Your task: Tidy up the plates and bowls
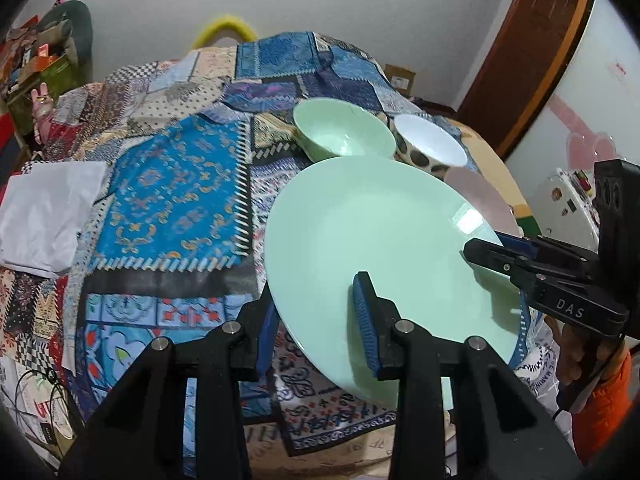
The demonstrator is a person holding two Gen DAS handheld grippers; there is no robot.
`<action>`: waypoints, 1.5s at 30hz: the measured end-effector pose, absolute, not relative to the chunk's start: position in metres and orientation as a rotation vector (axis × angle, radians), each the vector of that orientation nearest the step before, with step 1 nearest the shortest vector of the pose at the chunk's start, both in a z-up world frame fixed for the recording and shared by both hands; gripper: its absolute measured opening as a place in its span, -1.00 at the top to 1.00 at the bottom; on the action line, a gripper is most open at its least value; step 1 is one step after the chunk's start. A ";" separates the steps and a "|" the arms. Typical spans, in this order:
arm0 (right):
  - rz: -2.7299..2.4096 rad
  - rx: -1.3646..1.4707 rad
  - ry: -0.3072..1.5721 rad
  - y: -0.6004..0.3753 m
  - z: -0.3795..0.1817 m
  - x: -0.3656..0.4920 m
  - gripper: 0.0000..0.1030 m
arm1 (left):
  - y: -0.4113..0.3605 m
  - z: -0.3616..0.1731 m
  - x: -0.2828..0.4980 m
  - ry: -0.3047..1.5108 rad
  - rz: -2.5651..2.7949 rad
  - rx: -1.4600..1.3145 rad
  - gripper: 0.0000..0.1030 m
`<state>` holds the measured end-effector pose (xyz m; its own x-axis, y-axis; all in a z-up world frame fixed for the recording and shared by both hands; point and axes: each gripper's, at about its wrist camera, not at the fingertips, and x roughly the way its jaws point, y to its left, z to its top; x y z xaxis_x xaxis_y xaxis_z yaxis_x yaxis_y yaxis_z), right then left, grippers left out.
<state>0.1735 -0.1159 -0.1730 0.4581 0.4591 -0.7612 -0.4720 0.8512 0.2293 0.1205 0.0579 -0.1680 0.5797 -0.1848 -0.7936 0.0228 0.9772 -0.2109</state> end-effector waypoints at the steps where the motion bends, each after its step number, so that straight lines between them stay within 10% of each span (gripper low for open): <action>1: 0.568 -0.014 0.940 -0.118 -0.176 0.172 0.41 | 0.055 -0.171 0.121 0.956 -0.127 -0.187 0.32; 45: 0.552 0.049 1.026 -0.138 -0.216 0.169 0.42 | 0.047 -0.236 0.152 1.127 -0.097 -0.178 0.31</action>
